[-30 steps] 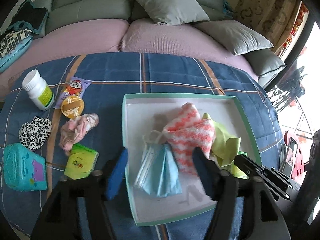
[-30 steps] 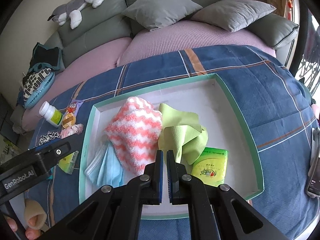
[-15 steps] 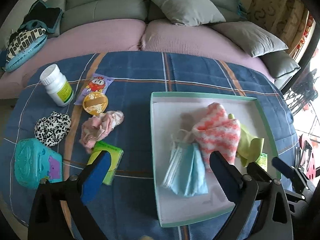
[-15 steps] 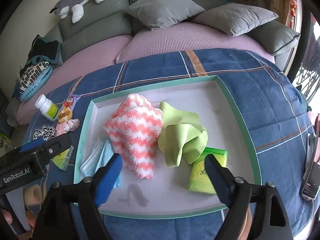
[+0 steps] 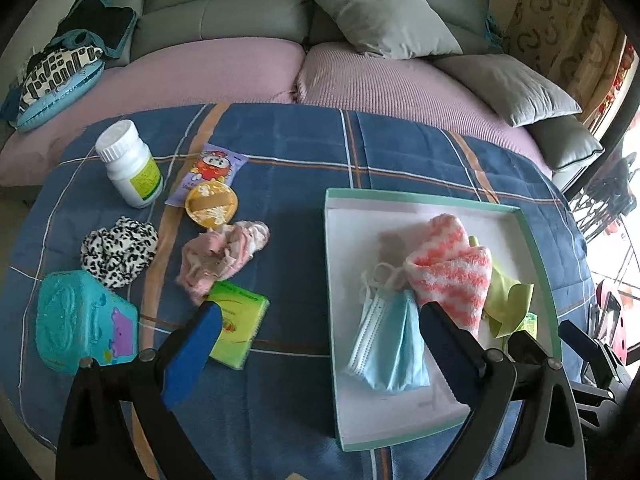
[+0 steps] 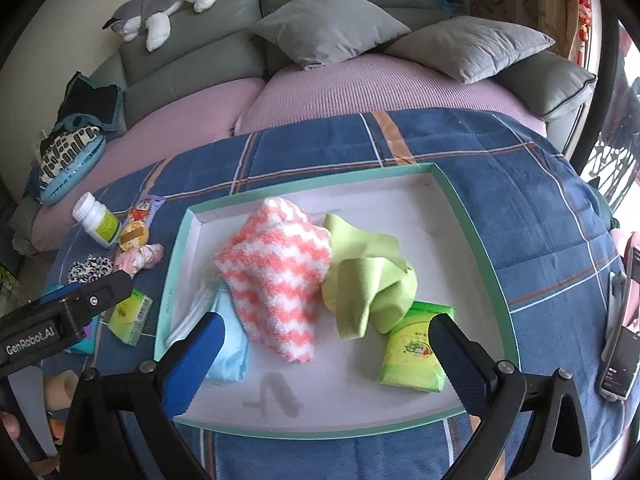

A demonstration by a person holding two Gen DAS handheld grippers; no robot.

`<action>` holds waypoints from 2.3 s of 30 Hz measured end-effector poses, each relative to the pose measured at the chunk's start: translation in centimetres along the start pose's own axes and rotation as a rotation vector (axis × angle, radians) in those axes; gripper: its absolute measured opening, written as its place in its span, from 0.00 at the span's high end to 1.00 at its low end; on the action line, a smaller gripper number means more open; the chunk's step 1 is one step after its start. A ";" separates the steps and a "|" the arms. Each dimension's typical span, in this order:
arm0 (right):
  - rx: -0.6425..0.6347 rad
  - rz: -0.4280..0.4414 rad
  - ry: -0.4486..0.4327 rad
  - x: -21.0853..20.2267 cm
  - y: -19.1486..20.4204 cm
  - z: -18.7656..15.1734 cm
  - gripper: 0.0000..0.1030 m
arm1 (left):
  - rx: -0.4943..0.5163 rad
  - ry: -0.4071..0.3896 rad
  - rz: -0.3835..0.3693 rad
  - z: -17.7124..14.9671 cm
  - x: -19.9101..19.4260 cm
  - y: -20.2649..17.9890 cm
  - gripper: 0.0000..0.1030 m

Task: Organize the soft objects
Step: 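Withdraw both open tools from the tray toward the pink scrunchie, then grasp the leopard-print scrunchie with the left tool while the right tool grasps the pink scrunchie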

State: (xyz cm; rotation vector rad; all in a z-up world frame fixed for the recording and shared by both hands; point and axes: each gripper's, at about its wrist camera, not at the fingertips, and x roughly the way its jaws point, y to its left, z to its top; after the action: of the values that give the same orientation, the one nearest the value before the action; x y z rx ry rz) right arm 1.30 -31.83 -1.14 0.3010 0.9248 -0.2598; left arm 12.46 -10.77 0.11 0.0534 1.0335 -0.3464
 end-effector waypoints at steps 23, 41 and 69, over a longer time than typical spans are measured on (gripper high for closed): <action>-0.119 0.127 -0.038 -0.2 9.1 2.9 0.00 | -0.135 -0.151 0.093 4.8 -7.0 13.3 0.04; -0.244 0.209 0.060 4.6 18.7 3.3 0.05 | -0.251 0.045 0.054 4.9 -1.9 20.7 0.05; -0.271 0.256 0.266 12.5 21.7 1.4 0.54 | -0.202 0.330 0.013 7.3 6.3 20.2 0.13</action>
State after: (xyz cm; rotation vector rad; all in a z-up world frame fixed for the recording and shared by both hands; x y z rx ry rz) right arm 17.03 -13.28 -7.43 0.2021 1.1570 0.1457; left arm 27.61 5.17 -3.87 -0.0666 1.3895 -0.2232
